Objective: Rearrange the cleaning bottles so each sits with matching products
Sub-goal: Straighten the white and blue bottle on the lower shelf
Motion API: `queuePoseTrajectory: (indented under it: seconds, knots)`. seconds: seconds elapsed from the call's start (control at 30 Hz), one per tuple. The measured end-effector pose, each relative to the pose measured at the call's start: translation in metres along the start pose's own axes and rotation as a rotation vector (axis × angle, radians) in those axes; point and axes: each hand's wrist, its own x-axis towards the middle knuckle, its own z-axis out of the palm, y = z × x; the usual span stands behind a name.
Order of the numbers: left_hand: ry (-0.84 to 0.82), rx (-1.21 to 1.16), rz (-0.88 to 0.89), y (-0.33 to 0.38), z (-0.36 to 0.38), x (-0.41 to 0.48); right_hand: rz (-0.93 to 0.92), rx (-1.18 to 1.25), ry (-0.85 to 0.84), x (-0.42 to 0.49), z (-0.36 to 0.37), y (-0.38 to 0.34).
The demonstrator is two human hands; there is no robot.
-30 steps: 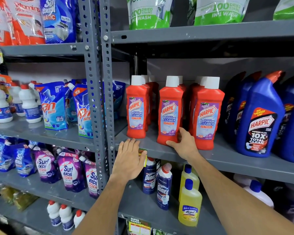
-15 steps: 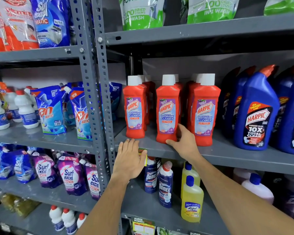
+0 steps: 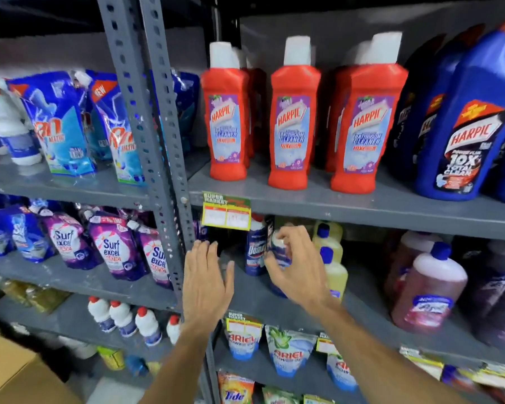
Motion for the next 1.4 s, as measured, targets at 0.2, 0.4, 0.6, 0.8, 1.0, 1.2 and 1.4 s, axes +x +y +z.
queuePoseTrajectory:
  seconds: [0.2, 0.4, 0.6, 0.8, 1.0, 1.2, 1.4]
  knots:
    - [-0.440, 0.029, 0.020, -0.034, 0.064, -0.048, 0.362, 0.160, -0.115, -0.042, 0.040, 0.058]
    - [-0.644, 0.019, 0.014, -0.070, 0.109, -0.062, 0.662, 0.289, -0.078, -0.062, 0.080, 0.098]
    - [-0.763, 0.089, -0.006, -0.077, 0.138, -0.064, 0.811, 0.163, -0.159, -0.067, 0.114, 0.124]
    - [-0.762, 0.139, 0.013, -0.083, 0.158, -0.073, 0.819, 0.124, -0.132, -0.062, 0.137, 0.152]
    - [-0.714, 0.137, 0.014, -0.085, 0.166, -0.079, 0.774, 0.020, -0.134, -0.070, 0.151, 0.165]
    - [-0.702, 0.138, 0.013, -0.084, 0.165, -0.080, 0.726, 0.095, -0.304, -0.075, 0.154, 0.159]
    - [-0.689, 0.118, 0.008, -0.083, 0.164, -0.080, 0.677, 0.136, -0.390, -0.078, 0.167, 0.144]
